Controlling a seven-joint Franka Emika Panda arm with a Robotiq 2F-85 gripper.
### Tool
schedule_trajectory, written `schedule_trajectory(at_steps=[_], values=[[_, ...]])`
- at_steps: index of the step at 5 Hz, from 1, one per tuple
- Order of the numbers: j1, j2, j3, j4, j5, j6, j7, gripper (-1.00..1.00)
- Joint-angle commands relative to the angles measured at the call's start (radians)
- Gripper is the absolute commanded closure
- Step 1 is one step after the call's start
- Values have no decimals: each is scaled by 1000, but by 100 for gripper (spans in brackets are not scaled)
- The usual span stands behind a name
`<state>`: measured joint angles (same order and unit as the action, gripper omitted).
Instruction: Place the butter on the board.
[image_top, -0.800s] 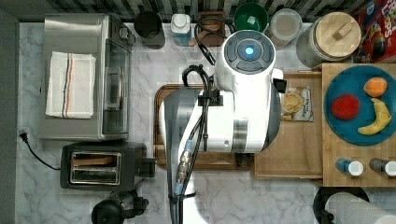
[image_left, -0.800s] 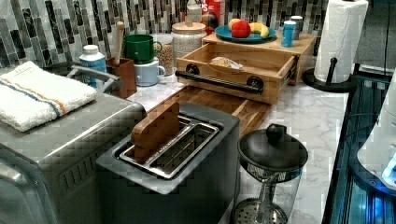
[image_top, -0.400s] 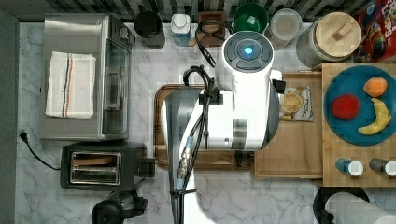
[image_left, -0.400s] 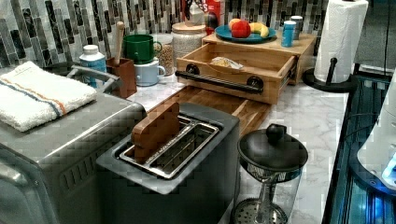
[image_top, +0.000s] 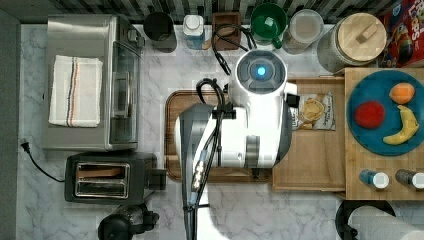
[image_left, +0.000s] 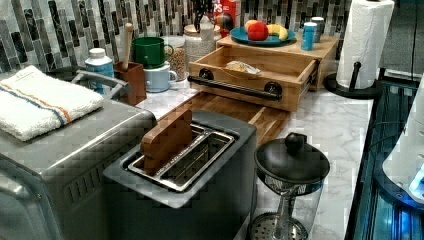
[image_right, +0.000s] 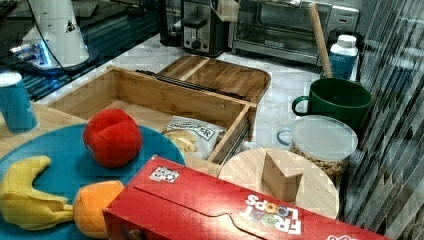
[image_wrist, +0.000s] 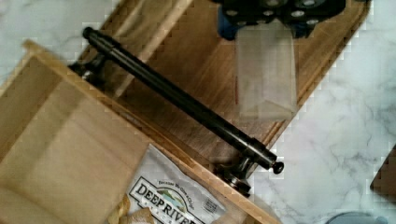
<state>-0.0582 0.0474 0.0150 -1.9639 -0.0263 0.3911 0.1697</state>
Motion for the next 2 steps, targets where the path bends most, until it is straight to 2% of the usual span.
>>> schedule_trajectory(at_steps=[1, 2], values=[[60, -246, 161, -239, 15, 56, 308, 100], [82, -240, 181, -289, 1, 105, 386, 100]])
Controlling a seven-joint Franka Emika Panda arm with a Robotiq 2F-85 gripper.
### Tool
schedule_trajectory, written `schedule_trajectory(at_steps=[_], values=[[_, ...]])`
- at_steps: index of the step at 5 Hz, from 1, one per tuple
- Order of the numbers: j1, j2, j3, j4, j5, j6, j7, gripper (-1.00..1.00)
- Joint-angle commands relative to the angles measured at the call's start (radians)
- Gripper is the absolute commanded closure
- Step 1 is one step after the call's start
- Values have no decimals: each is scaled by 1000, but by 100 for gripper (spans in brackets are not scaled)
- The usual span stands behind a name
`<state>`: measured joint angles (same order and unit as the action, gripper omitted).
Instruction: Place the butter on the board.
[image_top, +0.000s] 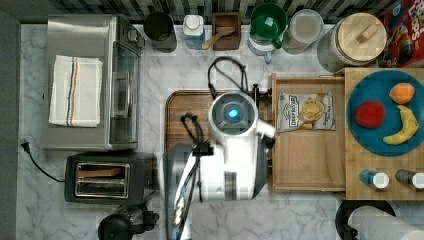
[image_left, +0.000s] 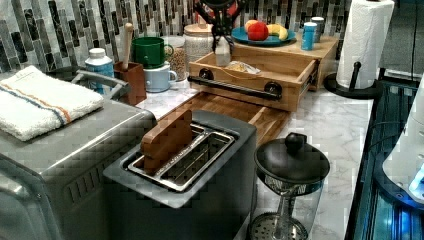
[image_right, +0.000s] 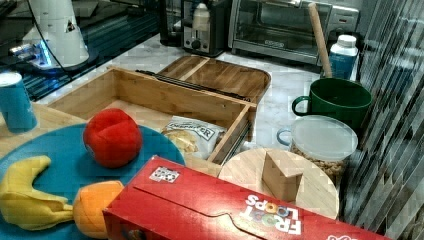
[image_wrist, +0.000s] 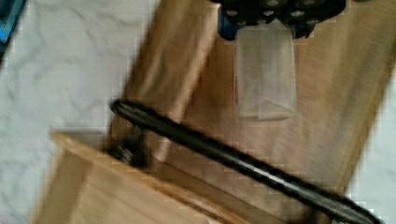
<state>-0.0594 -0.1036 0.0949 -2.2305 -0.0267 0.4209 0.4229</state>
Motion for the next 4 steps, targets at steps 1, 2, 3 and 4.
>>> schedule_trajectory(at_steps=[1, 2, 3, 4], values=[[61, -93, 136, -82, 15, 138, 166, 100], [57, -85, 137, -122, 41, 176, 181, 100], [44, -44, 141, -117, 82, 172, 191, 100], [39, -20, 147, -139, 99, 217, 213, 100]])
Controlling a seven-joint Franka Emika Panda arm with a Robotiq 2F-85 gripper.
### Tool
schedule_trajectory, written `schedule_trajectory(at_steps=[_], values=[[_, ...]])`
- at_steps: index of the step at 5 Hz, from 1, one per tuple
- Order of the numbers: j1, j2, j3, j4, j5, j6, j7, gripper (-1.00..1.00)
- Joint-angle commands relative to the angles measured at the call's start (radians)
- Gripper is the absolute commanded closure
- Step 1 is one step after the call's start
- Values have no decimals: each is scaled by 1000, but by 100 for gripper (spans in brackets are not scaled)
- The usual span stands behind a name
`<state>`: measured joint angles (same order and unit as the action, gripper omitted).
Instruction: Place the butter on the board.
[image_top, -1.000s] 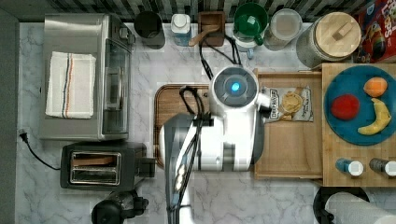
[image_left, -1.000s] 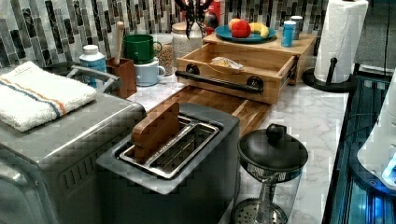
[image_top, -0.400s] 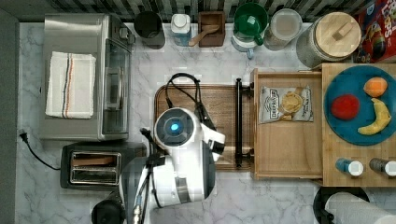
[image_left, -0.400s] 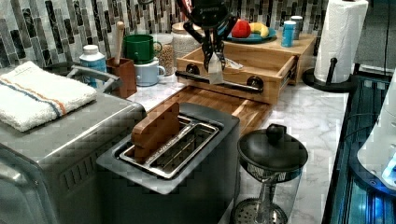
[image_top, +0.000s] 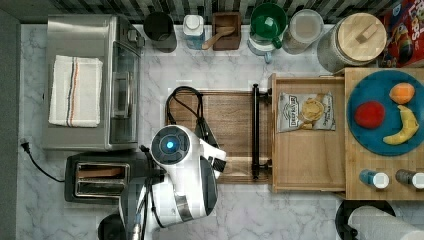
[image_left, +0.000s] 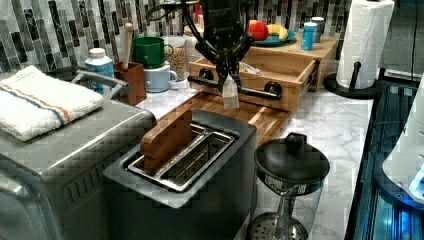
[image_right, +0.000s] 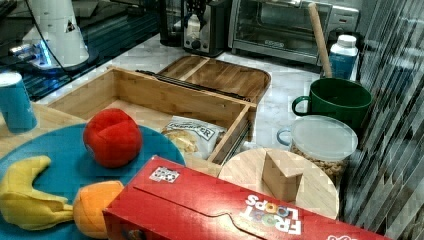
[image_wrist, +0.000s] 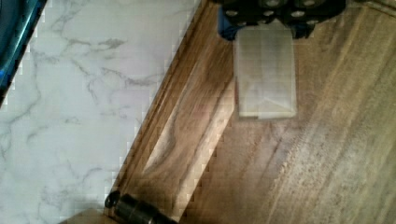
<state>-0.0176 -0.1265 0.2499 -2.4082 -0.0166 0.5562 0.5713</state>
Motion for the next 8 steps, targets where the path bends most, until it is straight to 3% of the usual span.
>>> schedule_trajectory(at_steps=[1, 2, 3, 8], values=[[0, 34, -8, 21, 123, 142, 73, 100], [4, 62, 5, 11, 149, 177, 111, 100], [12, 112, 24, 11, 92, 207, 178, 100], [12, 171, 38, -74, 147, 323, 100, 100]])
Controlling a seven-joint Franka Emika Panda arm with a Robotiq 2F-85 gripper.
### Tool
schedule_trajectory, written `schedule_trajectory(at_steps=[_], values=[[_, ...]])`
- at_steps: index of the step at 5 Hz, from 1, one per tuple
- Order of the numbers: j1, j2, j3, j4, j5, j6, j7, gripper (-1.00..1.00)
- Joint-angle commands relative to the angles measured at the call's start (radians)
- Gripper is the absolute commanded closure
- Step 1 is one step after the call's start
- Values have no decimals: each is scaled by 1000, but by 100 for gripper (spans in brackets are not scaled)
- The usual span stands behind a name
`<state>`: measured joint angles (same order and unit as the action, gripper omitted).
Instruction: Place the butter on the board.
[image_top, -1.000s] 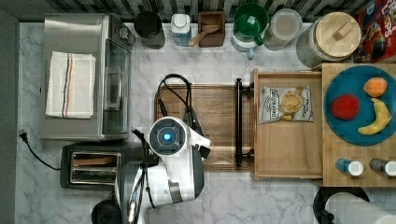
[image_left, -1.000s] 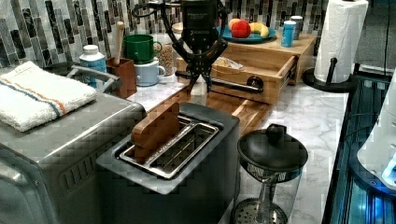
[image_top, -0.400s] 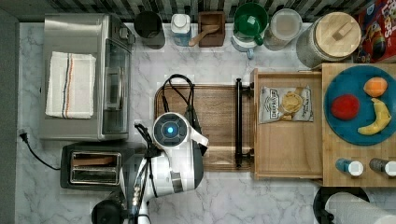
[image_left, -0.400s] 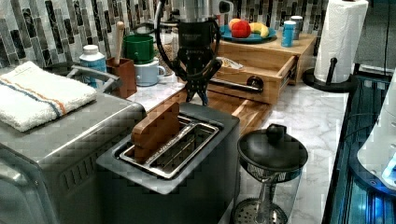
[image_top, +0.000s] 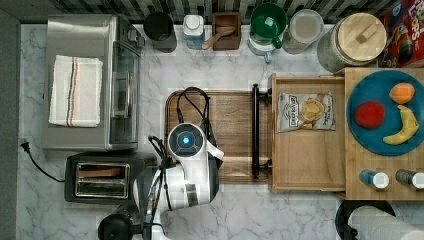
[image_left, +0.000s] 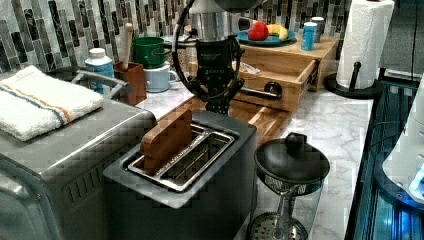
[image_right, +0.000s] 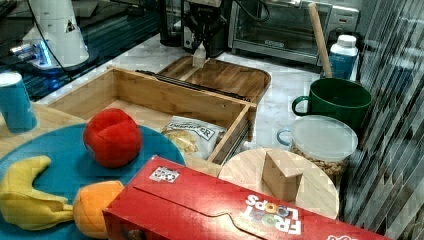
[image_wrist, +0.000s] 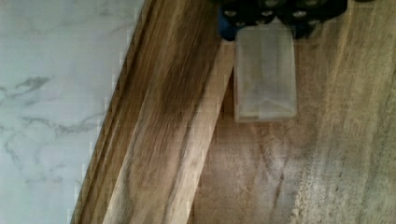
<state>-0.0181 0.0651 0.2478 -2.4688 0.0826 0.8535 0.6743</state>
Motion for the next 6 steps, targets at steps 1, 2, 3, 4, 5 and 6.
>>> schedule_trajectory(at_steps=[1, 2, 3, 4, 5, 6], values=[[50, -3, -8, -19, 70, 44, -23, -100], [19, -4, 27, -36, 56, 86, -15, -99], [-13, -21, 62, -40, 51, 79, -5, -100], [-2, -22, 51, -40, 52, 79, -6, -100], [-10, -21, 59, -40, 52, 79, -5, -100], [-9, -21, 58, -39, 52, 79, -6, -100]])
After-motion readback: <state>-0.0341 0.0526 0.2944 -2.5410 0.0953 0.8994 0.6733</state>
